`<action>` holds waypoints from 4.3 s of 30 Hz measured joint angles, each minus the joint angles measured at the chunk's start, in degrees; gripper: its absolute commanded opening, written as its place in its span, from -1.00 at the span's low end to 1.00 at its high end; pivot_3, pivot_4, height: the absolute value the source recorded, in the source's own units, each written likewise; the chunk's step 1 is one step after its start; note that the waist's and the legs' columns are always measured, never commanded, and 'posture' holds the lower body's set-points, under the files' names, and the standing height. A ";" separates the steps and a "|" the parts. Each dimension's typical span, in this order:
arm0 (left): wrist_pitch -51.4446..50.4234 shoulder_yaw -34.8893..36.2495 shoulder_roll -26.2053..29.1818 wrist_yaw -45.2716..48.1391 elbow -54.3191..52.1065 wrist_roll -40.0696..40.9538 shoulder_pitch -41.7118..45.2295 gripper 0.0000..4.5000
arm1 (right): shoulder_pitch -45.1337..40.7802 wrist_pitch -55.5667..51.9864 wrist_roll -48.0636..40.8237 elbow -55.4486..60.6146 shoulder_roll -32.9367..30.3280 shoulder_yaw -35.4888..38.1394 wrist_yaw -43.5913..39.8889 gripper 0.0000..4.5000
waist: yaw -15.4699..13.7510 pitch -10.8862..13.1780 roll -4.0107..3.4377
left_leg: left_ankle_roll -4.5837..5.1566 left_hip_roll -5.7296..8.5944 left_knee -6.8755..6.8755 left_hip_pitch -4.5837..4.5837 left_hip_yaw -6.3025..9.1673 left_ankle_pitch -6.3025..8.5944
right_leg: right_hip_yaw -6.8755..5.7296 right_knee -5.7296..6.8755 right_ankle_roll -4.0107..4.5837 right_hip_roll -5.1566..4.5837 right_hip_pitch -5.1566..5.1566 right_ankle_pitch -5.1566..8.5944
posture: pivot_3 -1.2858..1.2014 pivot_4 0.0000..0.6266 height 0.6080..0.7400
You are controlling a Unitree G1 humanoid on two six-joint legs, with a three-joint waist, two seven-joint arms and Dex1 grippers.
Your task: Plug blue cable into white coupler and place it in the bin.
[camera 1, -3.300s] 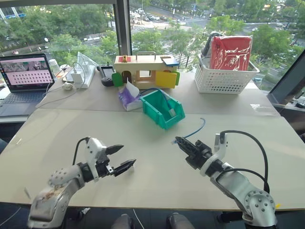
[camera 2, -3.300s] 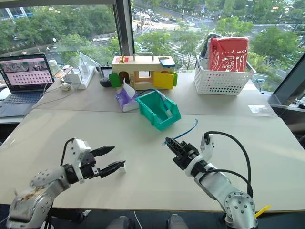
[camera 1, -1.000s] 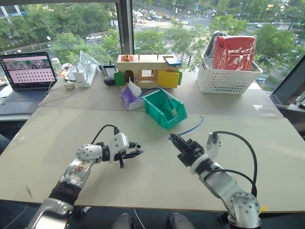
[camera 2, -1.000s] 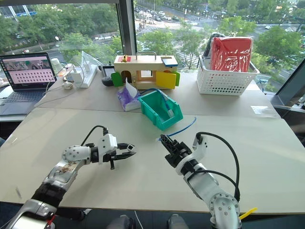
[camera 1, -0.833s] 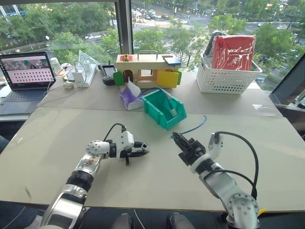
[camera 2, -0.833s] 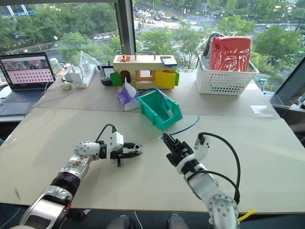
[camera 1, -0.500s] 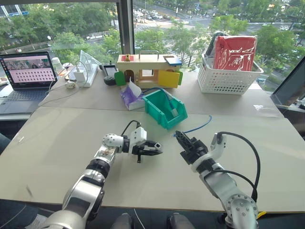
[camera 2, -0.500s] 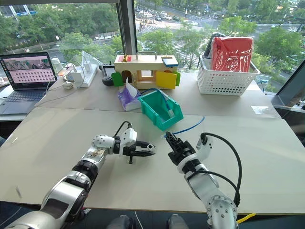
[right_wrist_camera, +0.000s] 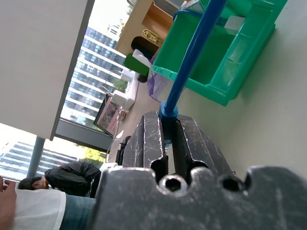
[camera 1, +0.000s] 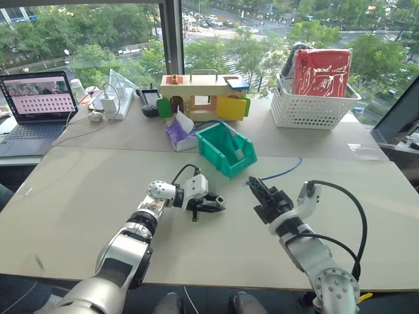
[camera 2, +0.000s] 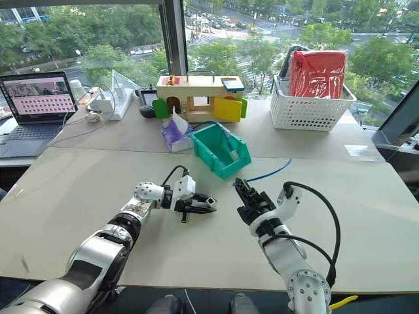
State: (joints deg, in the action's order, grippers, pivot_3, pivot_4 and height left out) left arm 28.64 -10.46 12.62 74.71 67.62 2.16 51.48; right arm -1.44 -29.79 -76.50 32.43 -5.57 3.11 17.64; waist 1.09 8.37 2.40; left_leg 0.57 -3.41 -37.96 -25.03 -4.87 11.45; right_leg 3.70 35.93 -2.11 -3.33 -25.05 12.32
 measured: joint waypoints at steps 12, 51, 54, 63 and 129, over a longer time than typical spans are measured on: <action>-5.03 4.08 -0.54 2.25 -0.48 0.67 0.24 0.99 | -0.73 -0.07 -0.23 0.27 -1.45 0.27 0.08 -1.00 | 0.11 0.00 0.00 | 0.00 0.00 -0.01 0.00 0.02 0.00 | -0.01 0.03 0.00 0.01 0.00 0.00 | 0.03 -0.52 0.95; -68.93 0.06 5.05 -37.96 -81.12 9.23 -34.64 0.99 | -3.84 -2.04 -3.25 -3.27 -2.26 -0.05 -0.06 -1.00 | 1.15 0.00 -0.01 | 0.00 -0.05 0.00 0.37 0.08 -0.03 | 0.06 0.15 0.03 0.00 0.21 0.01 | 0.03 -0.52 0.95; -68.97 -1.44 2.93 -38.78 -81.14 9.44 -34.68 0.99 | -3.68 -2.03 -2.84 -3.25 -2.23 -0.05 -0.06 -1.00 | 1.11 0.00 -0.01 | 0.00 -0.04 0.00 0.37 0.05 -0.03 | 0.06 0.15 0.03 0.00 0.21 0.01 | 0.03 -0.52 0.95; -65.95 -2.26 2.77 -39.39 -77.78 9.12 -33.80 0.99 | -2.18 -1.89 -2.32 -2.58 -1.83 0.04 -0.02 -1.00 | 1.26 0.00 -0.01 | 0.00 -0.05 0.00 0.38 0.07 -0.03 | 0.06 0.15 0.04 0.02 0.20 0.01 | 0.03 -0.52 0.95; -82.59 -13.66 3.05 -34.55 -74.35 4.79 -18.47 -0.71 | -7.18 -19.45 18.59 -5.32 -9.66 -5.16 -5.97 -1.00 | 0.65 -0.01 0.00 | 0.00 0.04 0.00 0.37 0.10 -0.03 | 0.08 0.11 -0.02 -0.01 0.23 0.05 | 0.03 -0.52 0.95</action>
State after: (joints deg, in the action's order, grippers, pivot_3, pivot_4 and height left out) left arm -53.94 -24.12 15.67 40.16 -6.74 6.95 33.01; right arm -8.61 -49.24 -57.91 27.11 -15.23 -2.05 11.68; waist 1.75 8.36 2.40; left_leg 0.58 -3.36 -37.96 -24.66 -4.77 11.43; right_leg 3.78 36.04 -2.12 -3.34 -24.83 12.38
